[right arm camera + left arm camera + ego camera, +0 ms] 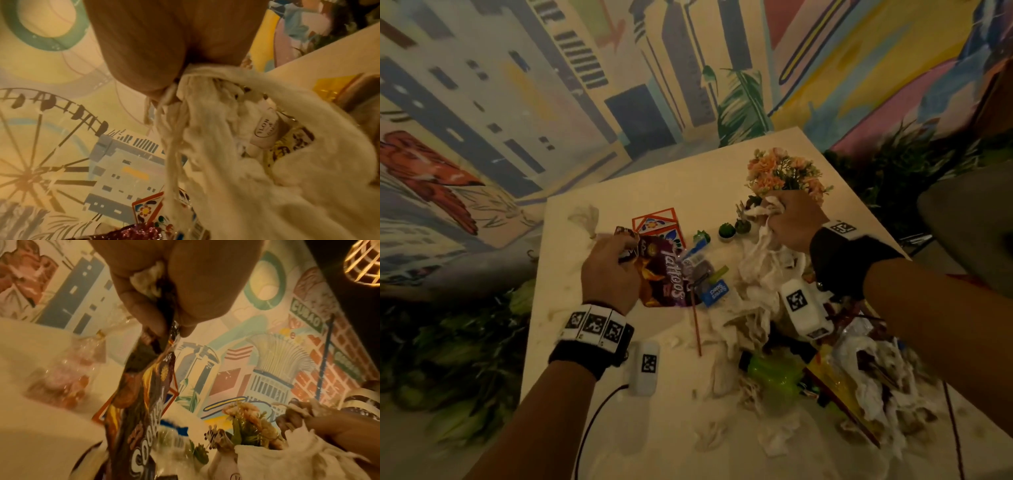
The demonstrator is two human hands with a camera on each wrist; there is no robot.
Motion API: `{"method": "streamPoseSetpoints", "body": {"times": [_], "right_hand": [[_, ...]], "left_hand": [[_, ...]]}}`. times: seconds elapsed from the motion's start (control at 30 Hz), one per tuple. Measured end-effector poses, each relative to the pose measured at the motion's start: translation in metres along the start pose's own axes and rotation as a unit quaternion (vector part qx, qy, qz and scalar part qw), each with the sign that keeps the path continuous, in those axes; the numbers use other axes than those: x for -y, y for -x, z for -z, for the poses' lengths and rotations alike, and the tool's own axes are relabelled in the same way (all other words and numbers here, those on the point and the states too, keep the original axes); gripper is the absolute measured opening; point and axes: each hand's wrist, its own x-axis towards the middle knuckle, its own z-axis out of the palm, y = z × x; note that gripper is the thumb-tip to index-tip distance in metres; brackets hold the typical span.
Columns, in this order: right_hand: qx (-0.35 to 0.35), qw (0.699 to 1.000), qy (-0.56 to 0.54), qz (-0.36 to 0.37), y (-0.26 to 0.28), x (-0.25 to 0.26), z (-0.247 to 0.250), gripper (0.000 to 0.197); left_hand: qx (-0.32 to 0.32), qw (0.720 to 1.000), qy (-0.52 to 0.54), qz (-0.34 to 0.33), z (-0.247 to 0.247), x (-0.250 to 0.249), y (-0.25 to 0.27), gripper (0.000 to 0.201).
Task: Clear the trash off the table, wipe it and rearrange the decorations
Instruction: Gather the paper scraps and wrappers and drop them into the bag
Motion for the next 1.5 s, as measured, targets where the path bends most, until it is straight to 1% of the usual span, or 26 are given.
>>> {"method": "streamPoseSetpoints", "body": {"times": [0.1, 0.17, 0.2, 0.23, 0.3, 0.37, 0.43, 0.5, 0.57, 0.63, 0.67, 0.77, 0.87, 0.93, 1.0, 1.07, 1.17, 1.23, 1.3, 1.33, 1.43, 1.5], "right_hand": [[-0.022, 0.999, 0.012, 0.021, 0.005, 0.017, 0.001, 0.025], [-0.019, 0.999, 0.024, 0.036, 0.012, 0.030, 0.001, 0.026], [-0.015, 0.998, 0.033, 0.042, 0.014, 0.036, 0.000, 0.023], [-0.014, 0.998, 0.040, 0.048, 0.016, 0.043, -0.002, 0.021], [-0.021, 0.997, 0.028, 0.063, 0.018, 0.056, -0.007, 0.024], [-0.034, 0.997, 0.033, 0.066, 0.020, 0.070, -0.010, 0.023], [-0.048, 0.997, 0.032, 0.059, 0.023, 0.084, -0.010, 0.027], [-0.089, 0.994, 0.009, 0.067, 0.027, 0.099, -0.009, 0.038], [-0.132, 0.987, 0.048, 0.076, 0.032, 0.114, -0.010, 0.048], [-0.173, 0.975, 0.116, 0.081, 0.037, 0.134, -0.015, 0.050], [-0.195, 0.968, 0.133, 0.082, 0.040, 0.144, -0.017, 0.050], [-0.267, 0.949, 0.147, 0.076, 0.052, 0.170, -0.027, 0.051], [-0.302, 0.939, 0.111, 0.118, 0.068, 0.183, -0.042, 0.047], [-0.306, 0.937, 0.084, 0.146, 0.076, 0.187, -0.051, 0.039], [-0.300, 0.939, 0.062, 0.156, 0.080, 0.188, -0.061, 0.039], [-0.273, 0.949, 0.054, 0.150, 0.082, 0.184, -0.072, 0.048], [-0.242, 0.963, 0.058, 0.105, 0.082, 0.175, -0.090, 0.051], [-0.230, 0.968, 0.042, 0.091, 0.081, 0.168, -0.104, 0.049], [-0.200, 0.975, 0.021, 0.095, 0.081, 0.165, -0.120, 0.044], [-0.186, 0.978, 0.022, 0.096, 0.081, 0.165, -0.128, 0.041], [-0.143, 0.983, 0.055, 0.100, 0.087, 0.172, -0.157, 0.042], [-0.116, 0.985, 0.061, 0.109, 0.091, 0.182, -0.179, 0.033]], "left_hand": [[-0.025, 0.999, -0.022, -0.042, 0.020, 0.002, -0.002, 0.033], [-0.047, 0.998, -0.016, -0.040, 0.035, 0.004, -0.001, 0.032], [-0.059, 0.998, -0.007, -0.024, 0.042, 0.006, -0.001, 0.032], [-0.066, 0.998, 0.008, 0.008, 0.048, 0.008, -0.001, 0.031], [-0.056, 0.991, 0.041, 0.112, 0.054, 0.019, 0.000, 0.027], [-0.032, 0.973, 0.096, 0.208, 0.055, 0.039, 0.004, 0.027], [-0.020, 0.952, 0.155, 0.265, 0.058, 0.057, 0.006, 0.027], [-0.008, 0.937, 0.189, 0.294, 0.064, 0.068, 0.007, 0.030], [0.006, 0.930, 0.215, 0.299, 0.073, 0.074, 0.007, 0.032], [0.024, 0.930, 0.224, 0.291, 0.084, 0.079, 0.008, 0.030], [0.033, 0.931, 0.225, 0.285, 0.089, 0.084, 0.009, 0.029], [0.055, 0.935, 0.230, 0.263, 0.103, 0.103, 0.008, 0.029], [0.066, 0.936, 0.246, 0.243, 0.111, 0.121, 0.007, 0.031], [0.067, 0.933, 0.251, 0.249, 0.116, 0.129, 0.007, 0.032], [0.072, 0.929, 0.256, 0.259, 0.119, 0.131, 0.011, 0.032], [0.074, 0.925, 0.263, 0.266, 0.121, 0.130, 0.019, 0.033], [0.071, 0.918, 0.271, 0.279, 0.126, 0.132, 0.031, 0.031], [0.069, 0.917, 0.265, 0.290, 0.129, 0.136, 0.040, 0.031], [0.060, 0.912, 0.268, 0.304, 0.133, 0.141, 0.047, 0.032], [0.054, 0.909, 0.270, 0.312, 0.135, 0.144, 0.050, 0.032], [0.036, 0.903, 0.263, 0.339, 0.147, 0.154, 0.062, 0.032], [0.016, 0.897, 0.263, 0.354, 0.158, 0.168, 0.067, 0.034]]}}
